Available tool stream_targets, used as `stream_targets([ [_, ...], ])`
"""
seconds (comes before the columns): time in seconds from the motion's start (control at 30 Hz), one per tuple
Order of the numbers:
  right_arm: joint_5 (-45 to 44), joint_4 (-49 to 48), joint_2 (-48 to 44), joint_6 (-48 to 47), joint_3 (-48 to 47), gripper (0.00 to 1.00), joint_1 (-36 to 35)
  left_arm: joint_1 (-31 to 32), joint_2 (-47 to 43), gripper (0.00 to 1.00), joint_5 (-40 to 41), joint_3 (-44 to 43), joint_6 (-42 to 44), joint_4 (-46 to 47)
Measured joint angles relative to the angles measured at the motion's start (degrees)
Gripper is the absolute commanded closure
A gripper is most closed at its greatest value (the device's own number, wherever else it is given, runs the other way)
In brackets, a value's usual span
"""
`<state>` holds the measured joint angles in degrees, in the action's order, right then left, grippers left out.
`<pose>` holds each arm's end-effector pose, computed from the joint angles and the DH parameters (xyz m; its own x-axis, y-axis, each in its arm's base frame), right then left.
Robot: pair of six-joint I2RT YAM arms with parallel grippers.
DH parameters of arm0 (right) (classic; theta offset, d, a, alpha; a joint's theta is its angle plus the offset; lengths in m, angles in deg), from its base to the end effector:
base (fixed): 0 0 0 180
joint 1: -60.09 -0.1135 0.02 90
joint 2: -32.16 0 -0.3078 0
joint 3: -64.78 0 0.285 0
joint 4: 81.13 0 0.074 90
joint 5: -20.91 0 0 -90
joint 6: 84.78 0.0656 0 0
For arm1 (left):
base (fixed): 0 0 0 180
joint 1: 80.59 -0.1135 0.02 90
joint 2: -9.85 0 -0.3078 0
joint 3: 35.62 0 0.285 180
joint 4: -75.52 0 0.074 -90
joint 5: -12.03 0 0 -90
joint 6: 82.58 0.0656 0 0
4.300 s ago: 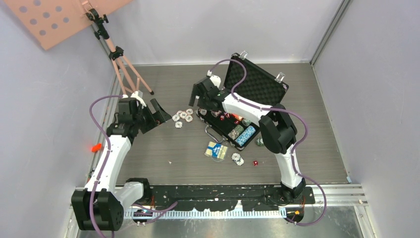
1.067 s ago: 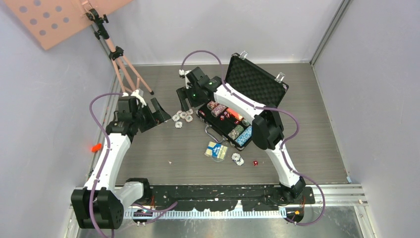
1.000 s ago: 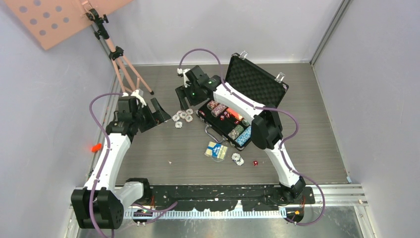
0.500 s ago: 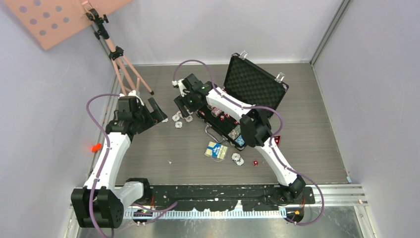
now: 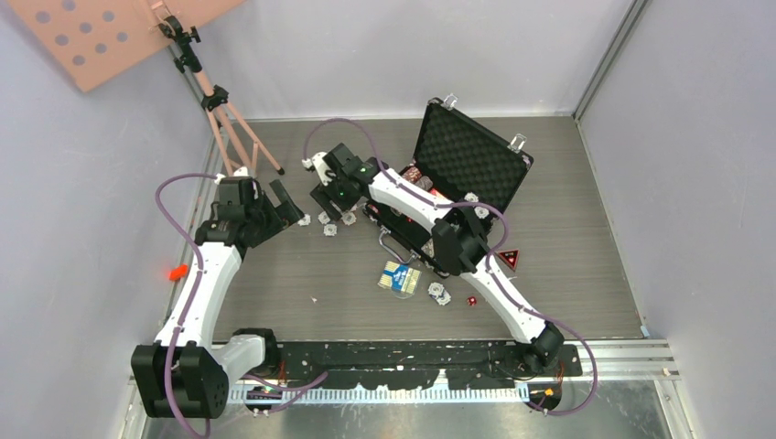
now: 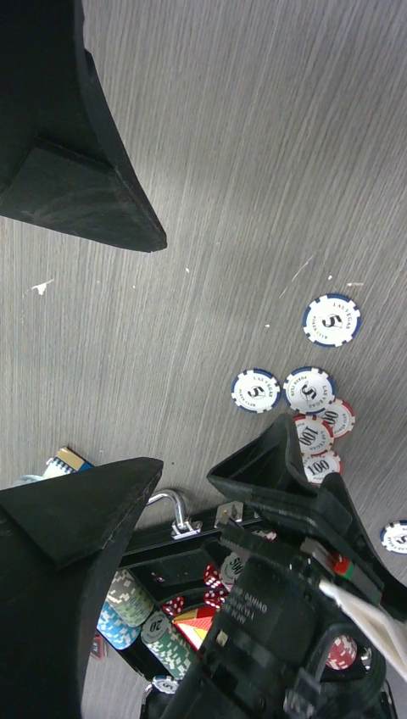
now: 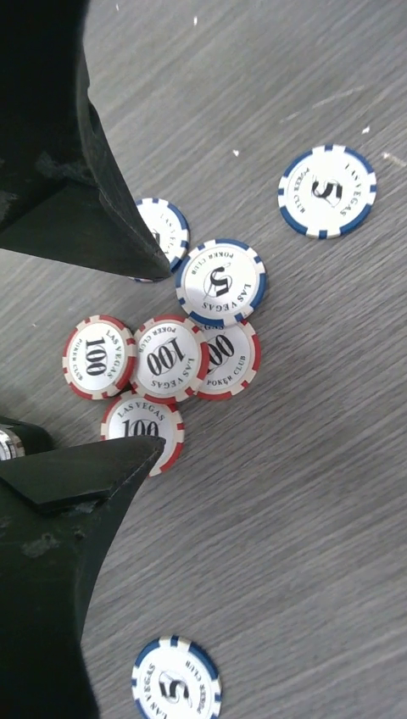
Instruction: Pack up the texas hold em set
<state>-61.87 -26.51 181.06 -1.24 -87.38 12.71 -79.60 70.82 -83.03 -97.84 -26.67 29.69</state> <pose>0.4374 0.4875 0.1801 -0.4374 -0.6402 -0.6315 -0.8377 0.5454 0.0273 0.2547 -0.0102 0.2910 -0.6261 -0.5476 -0.5552 -0.3271 0.8307 -0.4505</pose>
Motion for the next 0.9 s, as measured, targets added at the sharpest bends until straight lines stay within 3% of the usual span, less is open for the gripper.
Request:
stream_targets([
  [0.17, -1.16, -0.37, 1.97, -1.46, -0.48, 0.32, -0.28, 0.00, 0.07, 0.05, 0.42, 0.00, 0.00, -0.07],
  [0.33, -1.36, -0.42, 2.12, -2.16, -0.48, 0.56, -0.31, 0.00, 0.07, 0.05, 0.55, 0.00, 0.02, -0.07],
  [0.6, -1.20, -2.80, 0.11, -1.97, 3.21, 0.66, -0.31, 0.00, 0.07, 0.06, 0.31, 0.00, 0.04, -0.04],
  [0.8, -1.14, -3.43, -1.99, 0.09, 5.53, 0.81, -0.42, 0.00, 0.07, 0.06, -0.55, 0.00, 0.04, -0.02],
  [0.9, -0.66, -3.43, -2.19, 1.70, 5.07, 0.92, -0.42, 0.00, 0.07, 0.06, -0.81, 0.00, 0.04, -0.04],
])
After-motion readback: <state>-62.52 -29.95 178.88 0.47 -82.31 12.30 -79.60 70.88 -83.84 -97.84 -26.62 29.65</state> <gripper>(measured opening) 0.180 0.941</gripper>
